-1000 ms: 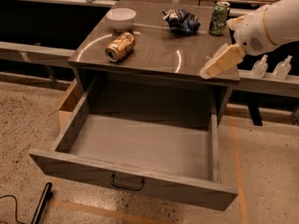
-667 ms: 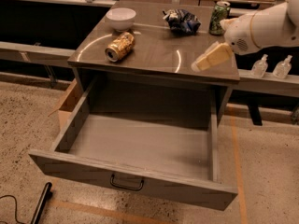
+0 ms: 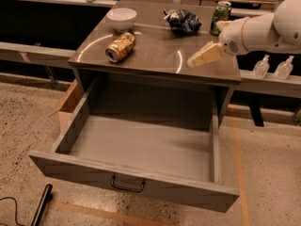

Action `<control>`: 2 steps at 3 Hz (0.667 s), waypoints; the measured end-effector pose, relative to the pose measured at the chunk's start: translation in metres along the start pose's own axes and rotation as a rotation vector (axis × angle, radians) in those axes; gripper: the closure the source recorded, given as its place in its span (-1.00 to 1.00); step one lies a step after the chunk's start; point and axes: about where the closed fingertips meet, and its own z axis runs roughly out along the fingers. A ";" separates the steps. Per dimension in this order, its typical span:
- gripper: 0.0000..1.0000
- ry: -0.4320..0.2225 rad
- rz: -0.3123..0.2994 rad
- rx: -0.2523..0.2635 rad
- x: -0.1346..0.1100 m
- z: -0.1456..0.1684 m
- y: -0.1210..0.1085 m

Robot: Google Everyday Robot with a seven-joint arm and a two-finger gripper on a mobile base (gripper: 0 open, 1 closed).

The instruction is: Place blue chip bag into top drawer

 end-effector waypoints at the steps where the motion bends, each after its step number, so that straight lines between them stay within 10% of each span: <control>1: -1.00 -0.023 0.029 0.041 0.000 0.018 -0.008; 2: -1.00 -0.080 0.113 0.105 -0.002 0.046 -0.023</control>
Offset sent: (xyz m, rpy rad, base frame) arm 0.0827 0.0144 -0.0183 0.2336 -0.0696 -0.2249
